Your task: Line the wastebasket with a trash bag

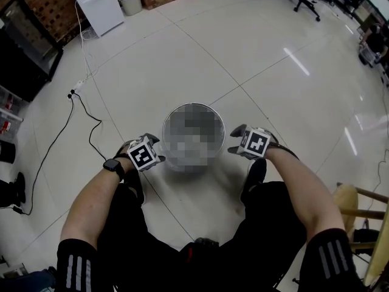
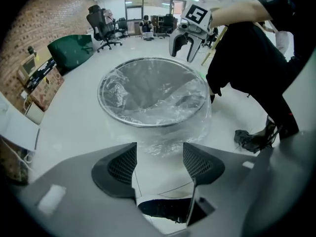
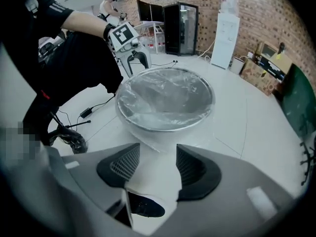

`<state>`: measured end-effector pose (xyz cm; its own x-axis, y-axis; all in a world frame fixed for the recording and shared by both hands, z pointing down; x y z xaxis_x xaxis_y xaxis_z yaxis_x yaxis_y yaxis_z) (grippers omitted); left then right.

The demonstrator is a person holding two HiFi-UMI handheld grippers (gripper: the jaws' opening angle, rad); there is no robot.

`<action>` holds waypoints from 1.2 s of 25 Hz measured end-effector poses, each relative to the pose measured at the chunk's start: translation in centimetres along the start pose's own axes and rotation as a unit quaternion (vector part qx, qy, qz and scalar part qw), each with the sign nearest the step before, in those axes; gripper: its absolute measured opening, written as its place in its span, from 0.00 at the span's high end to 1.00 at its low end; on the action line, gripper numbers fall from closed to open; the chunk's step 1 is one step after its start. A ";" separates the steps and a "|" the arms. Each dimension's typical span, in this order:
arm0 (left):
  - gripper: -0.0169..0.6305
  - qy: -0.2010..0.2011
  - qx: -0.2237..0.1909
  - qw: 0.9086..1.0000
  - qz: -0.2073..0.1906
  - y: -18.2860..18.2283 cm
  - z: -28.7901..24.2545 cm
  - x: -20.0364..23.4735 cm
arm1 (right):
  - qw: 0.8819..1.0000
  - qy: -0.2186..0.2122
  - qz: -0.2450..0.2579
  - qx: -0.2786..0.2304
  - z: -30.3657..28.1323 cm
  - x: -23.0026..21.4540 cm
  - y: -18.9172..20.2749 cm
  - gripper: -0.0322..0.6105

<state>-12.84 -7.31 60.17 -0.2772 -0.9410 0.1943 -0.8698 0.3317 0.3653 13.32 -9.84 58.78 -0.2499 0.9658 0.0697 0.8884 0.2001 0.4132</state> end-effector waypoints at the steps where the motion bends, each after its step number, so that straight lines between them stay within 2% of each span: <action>1: 0.52 -0.006 -0.006 1.000 0.004 -0.3 -0.2 0.2 | 1.000 0.000 -0.010 -0.001 -0.4 -0.2 0.0 0.57; 4: 0.52 -0.010 -0.018 1.000 0.006 -1.0 -1.0 0.3 | 0.999 -0.006 -0.037 -0.021 -1.1 -0.6 -0.8 0.57; 10: 0.51 -0.017 -0.020 1.000 0.002 -0.9 -2.5 1.0 | 0.998 -0.036 -0.043 -0.024 -2.5 -0.1 -0.6 0.55; 23: 0.49 -0.007 -0.012 1.000 0.016 -0.1 -4.7 2.6 | 0.996 -0.059 -0.056 0.024 -5.8 -0.4 0.0 0.50; 28: 0.48 0.005 -0.006 1.000 0.021 0.0 -4.7 2.1 | 0.995 -0.072 -0.056 0.027 -5.7 -0.5 0.2 0.50; 30: 0.48 0.006 0.003 1.000 0.020 0.4 -4.4 1.9 | 0.995 -0.068 -0.057 0.046 -5.3 -0.6 1.1 0.50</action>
<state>-11.95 -8.67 64.70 -0.3072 -0.9258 0.2202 -0.8603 0.3691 0.3515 12.39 -11.06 63.99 -0.3021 0.9482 -0.0983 0.8901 0.3174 0.3269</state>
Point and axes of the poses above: the fingertips, and each gripper's own axes: z backward along the fingers, x to its left, y out of its underside, the point moved 3 cm from there along z, backward along the fingers, and after that the axes turned 10 degrees about y, right-handed, at the moved point
